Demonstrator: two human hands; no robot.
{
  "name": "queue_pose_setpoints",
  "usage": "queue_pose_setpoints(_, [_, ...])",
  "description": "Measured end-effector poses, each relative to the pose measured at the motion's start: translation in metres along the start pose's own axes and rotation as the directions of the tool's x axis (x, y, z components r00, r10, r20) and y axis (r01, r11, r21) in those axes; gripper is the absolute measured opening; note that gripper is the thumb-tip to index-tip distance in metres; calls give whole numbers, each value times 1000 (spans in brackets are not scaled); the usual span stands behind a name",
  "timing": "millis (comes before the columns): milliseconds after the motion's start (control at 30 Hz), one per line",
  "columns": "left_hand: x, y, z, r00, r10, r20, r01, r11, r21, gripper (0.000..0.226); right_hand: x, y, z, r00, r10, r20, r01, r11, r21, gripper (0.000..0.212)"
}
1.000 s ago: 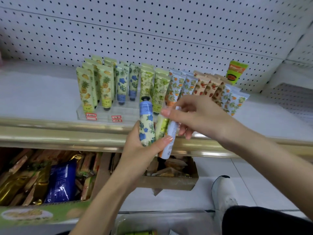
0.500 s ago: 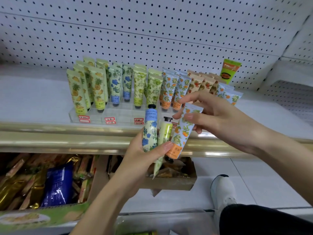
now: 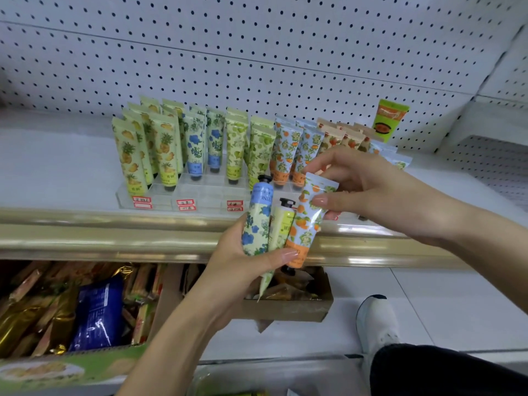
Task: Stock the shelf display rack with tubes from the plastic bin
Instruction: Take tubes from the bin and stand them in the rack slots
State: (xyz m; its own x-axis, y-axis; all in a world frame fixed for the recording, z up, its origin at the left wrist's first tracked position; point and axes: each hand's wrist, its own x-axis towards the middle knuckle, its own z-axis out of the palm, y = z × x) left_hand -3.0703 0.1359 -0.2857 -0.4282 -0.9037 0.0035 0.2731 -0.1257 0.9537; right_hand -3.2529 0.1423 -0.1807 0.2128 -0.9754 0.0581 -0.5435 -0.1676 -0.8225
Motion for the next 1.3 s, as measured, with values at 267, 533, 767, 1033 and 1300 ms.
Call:
queue_pose_setpoints(267, [1, 7, -3, 982, 131, -137, -122, 990, 74, 47, 16, -34, -27, 995, 94, 38, -89, 990, -113, 25])
queue_pose_setpoints(533, [-2, 15, -10, 957, 152, -245, -195, 968, -158, 42, 48, -30, -46, 952, -8, -307, -146, 869, -474, 12])
queue_pose_setpoints(767, [-1, 14, -12, 962, 140, -233, -191, 958, -214, 38, 60, 1, -34, 893, -124, -433, -180, 783, -595, 14])
queue_pose_setpoints(1033, [-3, 16, -12, 966, 131, -221, -186, 950, -249, 38, 65, 4, -20, 915, -93, -394, -175, 787, -591, 16])
queue_pose_setpoints(1300, [-1, 14, -14, 963, 134, -233, -194, 947, -255, 38, 69, 4, -15, 914, -88, -396, -202, 748, -632, 25])
